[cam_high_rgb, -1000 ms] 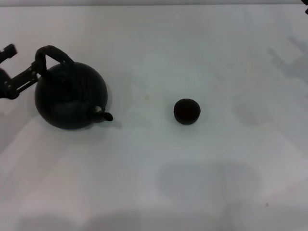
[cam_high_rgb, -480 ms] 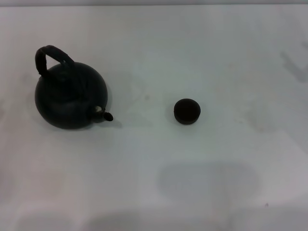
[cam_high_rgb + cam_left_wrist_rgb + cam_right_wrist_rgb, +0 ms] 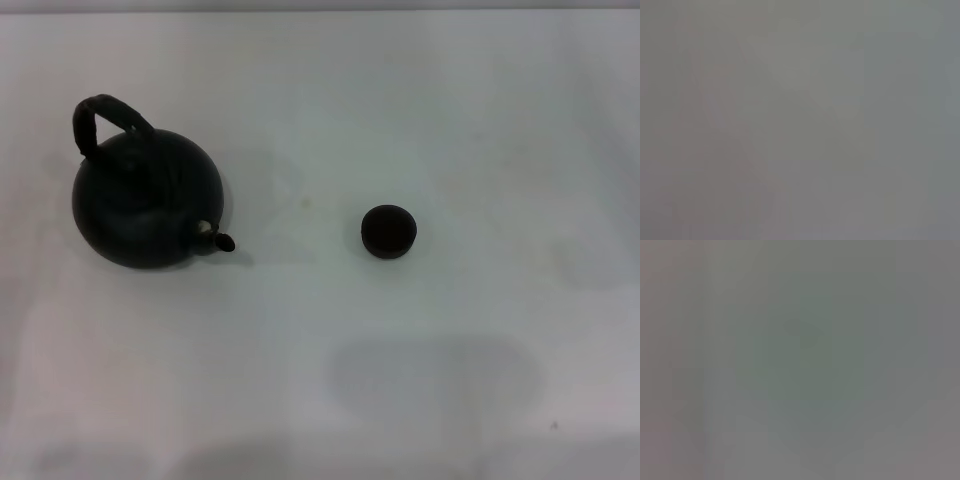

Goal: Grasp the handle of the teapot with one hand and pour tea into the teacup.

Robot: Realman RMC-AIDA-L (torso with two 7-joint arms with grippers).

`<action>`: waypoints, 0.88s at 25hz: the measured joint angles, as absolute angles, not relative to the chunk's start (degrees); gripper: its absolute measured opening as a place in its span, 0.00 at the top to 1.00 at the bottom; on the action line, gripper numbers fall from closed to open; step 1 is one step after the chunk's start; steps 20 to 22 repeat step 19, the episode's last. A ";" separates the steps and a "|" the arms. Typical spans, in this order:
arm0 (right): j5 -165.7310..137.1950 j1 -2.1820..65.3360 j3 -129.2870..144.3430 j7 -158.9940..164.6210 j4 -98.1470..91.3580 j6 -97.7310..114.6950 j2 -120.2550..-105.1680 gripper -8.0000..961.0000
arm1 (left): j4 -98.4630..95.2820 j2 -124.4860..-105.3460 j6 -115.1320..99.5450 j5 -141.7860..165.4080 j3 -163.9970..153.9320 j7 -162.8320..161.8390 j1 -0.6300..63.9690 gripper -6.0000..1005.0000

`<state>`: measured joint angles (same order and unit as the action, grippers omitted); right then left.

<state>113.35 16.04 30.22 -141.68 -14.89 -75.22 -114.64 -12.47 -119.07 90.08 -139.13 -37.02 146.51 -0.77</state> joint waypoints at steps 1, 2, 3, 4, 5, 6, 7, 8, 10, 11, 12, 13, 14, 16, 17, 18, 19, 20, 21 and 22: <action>113.82 16.20 26.80 -143.87 -12.80 -75.06 -114.67 0.11 | -12.30 -119.10 90.18 -139.37 -37.02 146.84 -0.56 0.21; 114.17 16.26 24.29 -145.73 -11.25 -74.89 -114.66 0.11 | -11.74 -119.16 90.33 -139.59 -37.01 147.67 -0.02 0.21; 114.44 16.34 21.29 -147.39 -9.59 -74.83 -114.67 0.11 | -11.02 -119.18 90.50 -139.78 -36.99 148.52 0.58 0.21; 114.59 16.35 18.83 -148.75 -8.30 -74.79 -114.69 0.11 | -10.15 -119.18 90.70 -140.03 -37.00 149.48 1.37 0.21; 114.62 16.35 17.01 -149.41 -7.50 -74.79 -114.68 0.11 | -9.24 -119.19 90.76 -140.36 -37.00 150.25 2.13 0.21; 114.53 16.27 16.39 -149.57 -7.36 -74.79 -114.68 0.11 | -8.52 -119.18 90.83 -140.64 -36.99 150.90 2.74 0.21; 114.43 16.19 16.08 -149.54 -7.36 -74.79 -114.69 0.11 | -7.12 -119.18 90.83 -141.04 -36.99 152.34 4.01 0.21; 114.26 16.11 16.32 -149.40 -7.50 -74.84 -114.69 0.11 | -6.59 -119.18 90.84 -141.05 -37.00 153.03 4.48 0.21; 114.17 16.17 16.70 -149.23 -7.56 -74.94 -114.65 0.11 | -5.23 -119.18 90.85 -141.07 -37.00 155.04 5.76 0.21; 114.14 16.24 16.92 -149.24 -7.59 -74.91 -114.64 0.11 | -4.52 -119.19 90.81 -141.10 -36.99 155.82 6.42 0.21; 114.11 16.31 17.16 -149.30 -7.66 -74.79 -114.64 0.11 | -3.86 -119.20 90.70 -141.12 -36.99 156.21 7.07 0.21; 114.09 16.37 17.53 -149.45 -7.87 -74.52 -114.63 0.11 | -3.18 -119.22 90.53 -141.17 -36.99 156.44 7.72 0.21; 114.06 16.42 18.07 -149.56 -8.12 -74.12 -114.63 0.11 | -2.34 -119.25 90.20 -141.29 -37.00 156.58 8.50 0.21; 114.01 16.52 19.60 -149.59 -8.83 -73.31 -114.61 0.11 | -1.10 -119.26 89.30 -141.78 -37.00 156.64 9.63 0.21; 114.01 16.58 20.47 -149.48 -9.17 -72.94 -114.60 0.11 | -0.49 -119.26 88.60 -142.24 -37.00 156.69 10.02 0.21; 113.99 16.67 21.44 -149.36 -9.49 -72.57 -114.60 0.11 | -0.07 -119.26 87.98 -142.65 -37.00 156.71 10.38 0.21; 113.99 16.74 22.08 -149.28 -9.64 -72.38 -114.60 0.11 | 0.44 -119.26 87.33 -143.01 -37.01 156.85 10.82 0.21; 113.99 16.74 22.08 -149.28 -9.64 -72.38 -114.60 0.11 | 0.44 -119.26 87.33 -143.01 -37.01 156.85 10.82 0.21; 113.99 16.74 22.08 -149.28 -9.64 -72.38 -114.60 0.11 | 0.44 -119.26 87.33 -143.01 -37.01 156.85 10.82 0.21; 113.99 16.74 22.08 -149.28 -9.64 -72.38 -114.60 0.11 | 0.44 -119.26 87.33 -143.01 -37.01 156.85 10.82 0.21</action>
